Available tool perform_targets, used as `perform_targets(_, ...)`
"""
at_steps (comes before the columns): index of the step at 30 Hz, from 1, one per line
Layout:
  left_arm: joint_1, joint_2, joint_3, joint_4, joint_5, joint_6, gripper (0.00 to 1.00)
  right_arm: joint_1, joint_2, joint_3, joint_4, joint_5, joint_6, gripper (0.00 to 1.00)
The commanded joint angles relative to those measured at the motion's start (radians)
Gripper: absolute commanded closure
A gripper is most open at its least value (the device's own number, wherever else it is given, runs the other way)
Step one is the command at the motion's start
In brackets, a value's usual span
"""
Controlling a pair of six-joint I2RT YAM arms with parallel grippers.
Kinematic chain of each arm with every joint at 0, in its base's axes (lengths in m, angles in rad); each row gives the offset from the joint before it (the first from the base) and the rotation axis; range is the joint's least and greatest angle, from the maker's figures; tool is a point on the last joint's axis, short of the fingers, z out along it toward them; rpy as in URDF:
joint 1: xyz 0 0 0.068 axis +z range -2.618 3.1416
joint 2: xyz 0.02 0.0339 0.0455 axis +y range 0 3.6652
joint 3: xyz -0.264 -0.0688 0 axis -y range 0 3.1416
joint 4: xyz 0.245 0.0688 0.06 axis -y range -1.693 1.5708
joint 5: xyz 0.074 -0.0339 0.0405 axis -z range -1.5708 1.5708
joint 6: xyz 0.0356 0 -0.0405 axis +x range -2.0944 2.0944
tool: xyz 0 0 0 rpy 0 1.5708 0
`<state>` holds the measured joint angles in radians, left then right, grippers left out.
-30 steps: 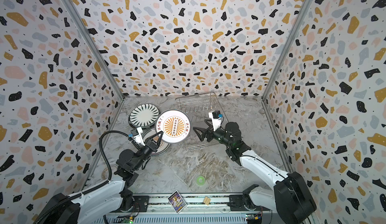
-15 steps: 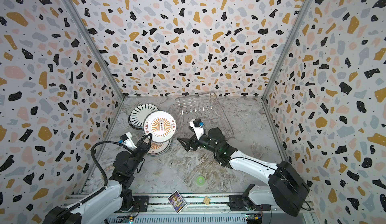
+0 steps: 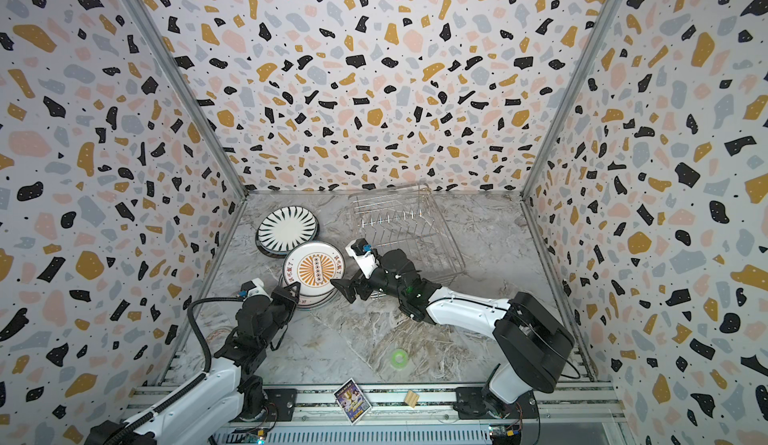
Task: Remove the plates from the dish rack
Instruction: 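Lower the sunburst plate onto the plate stack with the left gripper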
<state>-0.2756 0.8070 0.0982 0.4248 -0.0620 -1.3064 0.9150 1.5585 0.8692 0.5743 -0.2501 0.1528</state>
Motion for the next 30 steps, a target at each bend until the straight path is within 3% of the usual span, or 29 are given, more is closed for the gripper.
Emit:
perform_targets(1, 0.010, 0.012, 0.024, 0.011, -0.026, -0.077, 1.00, 0.014, 0.016, 0.052, -0.024, 0.017, -0.018, 0.01)
perform_targets(10, 0.013, -0.052, -0.012, -0.055, -0.094, -0.141, 1.00, 0.015, 0.050, 0.050, -0.011, 0.043, -0.004, 0.00)
perform_targets(24, 0.015, -0.015, -0.041, -0.038, -0.127, -0.195, 1.00, 0.015, 0.069, 0.042, 0.007, 0.047, 0.012, 0.00)
perform_targets(30, 0.016, 0.038, -0.022, -0.033, -0.107, -0.179, 0.93, 0.016, 0.069, 0.037, 0.007, 0.059, 0.015, 0.00)
